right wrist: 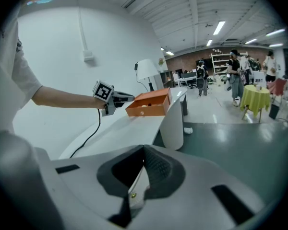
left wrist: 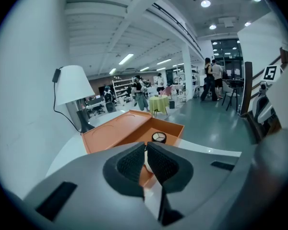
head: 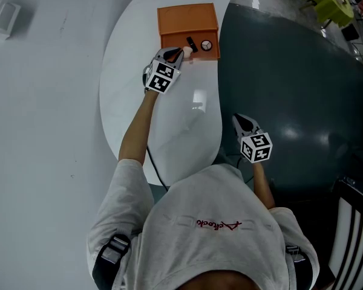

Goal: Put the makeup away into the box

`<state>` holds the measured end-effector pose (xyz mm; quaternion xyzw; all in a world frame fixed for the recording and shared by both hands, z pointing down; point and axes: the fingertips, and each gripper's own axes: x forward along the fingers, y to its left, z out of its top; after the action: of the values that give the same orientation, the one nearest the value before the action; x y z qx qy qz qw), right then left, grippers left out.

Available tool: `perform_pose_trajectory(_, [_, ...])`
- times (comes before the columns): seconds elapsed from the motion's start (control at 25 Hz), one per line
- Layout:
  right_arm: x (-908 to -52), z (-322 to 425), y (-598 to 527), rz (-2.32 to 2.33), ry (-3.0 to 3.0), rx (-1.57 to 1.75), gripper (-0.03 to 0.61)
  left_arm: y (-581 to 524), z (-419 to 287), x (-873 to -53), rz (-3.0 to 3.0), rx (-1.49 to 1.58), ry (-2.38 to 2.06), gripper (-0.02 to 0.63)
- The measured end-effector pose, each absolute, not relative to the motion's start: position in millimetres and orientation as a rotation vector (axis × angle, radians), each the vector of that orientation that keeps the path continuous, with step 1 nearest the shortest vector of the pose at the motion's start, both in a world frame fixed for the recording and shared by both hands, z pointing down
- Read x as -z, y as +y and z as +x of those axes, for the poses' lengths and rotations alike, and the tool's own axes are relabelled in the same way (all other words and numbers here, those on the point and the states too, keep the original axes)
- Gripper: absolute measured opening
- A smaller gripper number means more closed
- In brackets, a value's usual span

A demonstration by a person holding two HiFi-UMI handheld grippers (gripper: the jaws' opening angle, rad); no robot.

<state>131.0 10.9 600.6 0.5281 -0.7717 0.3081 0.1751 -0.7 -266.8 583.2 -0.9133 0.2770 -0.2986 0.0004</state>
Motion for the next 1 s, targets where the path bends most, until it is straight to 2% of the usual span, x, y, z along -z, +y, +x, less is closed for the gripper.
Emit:
perform_pose_trajectory(0.32, [-597.9,128.4,15.8,1.498,-2.206,-0.859,0.02,-251.4,-5.4,-573.6,-2.873,0.906,0.894,0.009])
perform_pose_trajectory(0.64, [-571.4,125.0,13.3,1.526,-2.265,-0.78,0.02,-205.3,-18.9,-510.3,-2.938,0.654,1.03,0.009])
perform_pose_trajectory(1.0, [-537.0,108.9,21.5,1.548,-2.334,-0.689,0.02,-120.4,-69.0,-449.3,-2.893,0.491,1.157,0.009])
